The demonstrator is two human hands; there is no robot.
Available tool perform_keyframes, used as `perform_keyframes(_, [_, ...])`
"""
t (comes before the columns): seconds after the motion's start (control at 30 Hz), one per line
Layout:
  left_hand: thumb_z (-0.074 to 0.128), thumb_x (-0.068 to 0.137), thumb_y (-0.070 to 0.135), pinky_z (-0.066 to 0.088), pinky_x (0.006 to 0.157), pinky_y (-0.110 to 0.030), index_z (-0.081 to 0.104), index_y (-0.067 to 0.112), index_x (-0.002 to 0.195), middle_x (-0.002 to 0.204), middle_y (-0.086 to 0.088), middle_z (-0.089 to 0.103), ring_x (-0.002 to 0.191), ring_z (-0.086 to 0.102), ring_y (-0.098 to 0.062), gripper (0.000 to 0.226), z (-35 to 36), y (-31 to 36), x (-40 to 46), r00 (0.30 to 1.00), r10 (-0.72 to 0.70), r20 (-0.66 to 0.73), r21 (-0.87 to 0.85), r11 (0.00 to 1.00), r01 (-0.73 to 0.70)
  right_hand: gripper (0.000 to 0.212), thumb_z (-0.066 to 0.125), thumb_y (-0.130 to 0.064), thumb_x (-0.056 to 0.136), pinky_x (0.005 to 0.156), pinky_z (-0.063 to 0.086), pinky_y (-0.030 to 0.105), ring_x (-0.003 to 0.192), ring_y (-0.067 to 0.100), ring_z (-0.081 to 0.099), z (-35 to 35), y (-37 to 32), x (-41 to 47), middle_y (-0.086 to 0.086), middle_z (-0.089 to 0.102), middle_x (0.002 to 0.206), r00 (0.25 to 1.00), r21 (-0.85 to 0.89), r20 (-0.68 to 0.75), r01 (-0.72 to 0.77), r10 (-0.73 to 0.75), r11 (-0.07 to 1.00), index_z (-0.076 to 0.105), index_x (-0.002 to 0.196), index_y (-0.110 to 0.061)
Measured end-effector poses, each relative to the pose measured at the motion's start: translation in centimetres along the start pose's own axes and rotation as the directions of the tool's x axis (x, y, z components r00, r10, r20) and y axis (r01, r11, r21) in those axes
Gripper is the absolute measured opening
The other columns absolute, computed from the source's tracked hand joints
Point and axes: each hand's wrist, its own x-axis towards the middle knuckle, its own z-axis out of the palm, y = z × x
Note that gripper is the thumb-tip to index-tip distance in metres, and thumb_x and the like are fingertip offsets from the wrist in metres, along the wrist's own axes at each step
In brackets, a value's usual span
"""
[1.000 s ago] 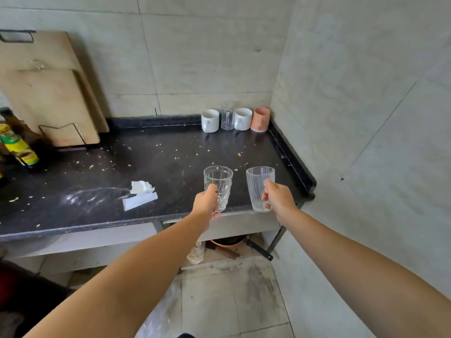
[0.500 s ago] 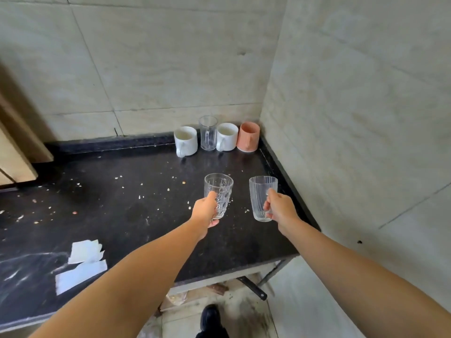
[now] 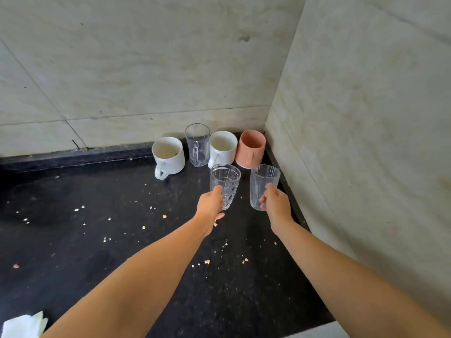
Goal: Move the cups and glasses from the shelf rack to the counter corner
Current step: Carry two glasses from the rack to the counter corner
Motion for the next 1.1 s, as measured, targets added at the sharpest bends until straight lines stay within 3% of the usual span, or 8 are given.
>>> perform_keyframes(0.07, [0.040, 0.097, 0.031, 0.050, 0.088, -0.038, 0.048, 0.015, 0.070, 0.061, 0.001, 0.037, 0.058, 0.039, -0.013, 0.032, 0.9, 0.5, 1.3, 1.000, -0.004, 0.003, -0.026, 1.000, 0.004, 0.043, 0.036, -0.029, 0.102, 0.061, 0.040, 0.024, 0.066, 0.013, 0.050, 0.7, -0.3, 1.6, 0.002, 0.050, 0.066, 0.999, -0.021, -0.015, 0.031, -0.031, 0.999, 0.047, 0.063, -0.015])
perform_keyframes(0.2, [0.041, 0.096, 0.029, 0.049, 0.087, -0.037, 0.044, 0.020, 0.062, 0.057, 0.003, 0.037, 0.056, 0.038, -0.012, 0.035, 2.5, 0.9, 3.1, 1.000, 0.000, 0.009, -0.091, 0.996, 0.001, 0.043, 0.034, -0.029, 0.103, 0.072, 0.042, 0.026, 0.070, 0.013, 0.052, 1.5, -0.3, 3.9, 0.001, 0.050, 0.068, 0.996, -0.022, -0.017, 0.087, -0.087, 0.996, 0.047, 0.063, -0.017])
perform_keyframes(0.33, [0.042, 0.095, 0.028, 0.048, 0.088, -0.038, 0.040, 0.019, 0.059, 0.055, 0.003, 0.031, 0.052, 0.033, -0.012, 0.037, 3.3, 0.4, 4.5, 1.000, -0.013, 0.018, -0.143, 0.990, 0.016, 0.040, 0.034, -0.028, 0.103, 0.063, 0.040, 0.018, 0.066, 0.007, 0.048, 1.5, 0.5, 4.8, -0.002, 0.049, 0.068, 0.989, -0.042, 0.020, 0.150, -0.149, 0.988, 0.047, 0.066, -0.021])
perform_keyframes(0.53, [0.040, 0.096, 0.025, 0.048, 0.092, -0.036, 0.039, 0.017, 0.058, 0.053, 0.003, 0.033, 0.054, 0.035, -0.011, 0.040, 4.5, 0.1, 5.9, 1.000, -0.006, 0.012, -0.187, 0.982, 0.008, 0.038, 0.029, -0.029, 0.104, 0.080, 0.039, 0.023, 0.089, 0.014, 0.056, 1.4, 1.0, 5.4, 0.006, 0.059, 0.091, 0.989, -0.013, 0.053, 0.135, -0.134, 0.991, 0.059, 0.095, -0.006])
perform_keyframes(0.63, [0.039, 0.095, 0.024, 0.046, 0.095, -0.037, 0.036, 0.018, 0.059, 0.056, 0.001, 0.029, 0.055, 0.032, -0.012, 0.037, 5.4, 0.2, 6.4, 1.000, -0.003, 0.014, -0.201, 0.980, 0.005, 0.045, 0.025, -0.028, 0.105, 0.090, 0.035, 0.025, 0.101, 0.012, 0.050, 1.4, 0.6, 6.0, 0.001, 0.056, 0.103, 0.990, -0.052, 0.087, 0.119, -0.114, 0.992, 0.063, 0.110, -0.005])
perform_keyframes(0.77, [0.038, 0.093, 0.024, 0.045, 0.090, -0.034, 0.034, 0.020, 0.059, 0.056, 0.002, 0.026, 0.056, 0.028, -0.013, 0.034, 5.6, 0.4, 7.5, 1.000, 0.022, 0.013, -0.210, 0.978, -0.019, 0.045, 0.023, -0.025, 0.105, 0.091, 0.032, 0.024, 0.107, 0.011, 0.047, 1.3, 0.8, 6.7, 0.000, 0.054, 0.112, 0.988, -0.067, 0.105, 0.117, -0.110, 0.991, 0.060, 0.121, -0.005])
perform_keyframes(1.0, [0.039, 0.093, 0.028, 0.046, 0.094, -0.036, 0.054, 0.016, 0.076, 0.058, 0.002, 0.036, 0.068, 0.042, -0.013, 0.026, 5.5, 0.7, 9.9, 0.998, 0.038, 0.054, -0.191, 0.981, -0.027, 0.046, 0.022, -0.027, 0.105, 0.091, 0.032, 0.024, 0.106, 0.008, 0.045, 1.3, 0.8, 6.9, 0.008, 0.057, 0.126, 0.983, -0.080, 0.146, 0.124, -0.111, 0.989, 0.059, 0.123, -0.005])
perform_keyframes(1.1, [0.040, 0.093, 0.028, 0.046, 0.093, -0.034, 0.056, 0.017, 0.078, 0.078, -0.004, 0.051, 0.083, 0.050, -0.016, 0.025, 5.4, 0.7, 9.9, 0.997, 0.048, 0.058, -0.197, 0.980, -0.035, 0.045, 0.023, -0.026, 0.105, 0.090, 0.034, 0.024, 0.104, 0.010, 0.048, 1.3, 0.9, 7.0, 0.009, 0.059, 0.124, 0.983, -0.119, 0.136, 0.139, -0.122, 0.983, 0.060, 0.120, -0.005])
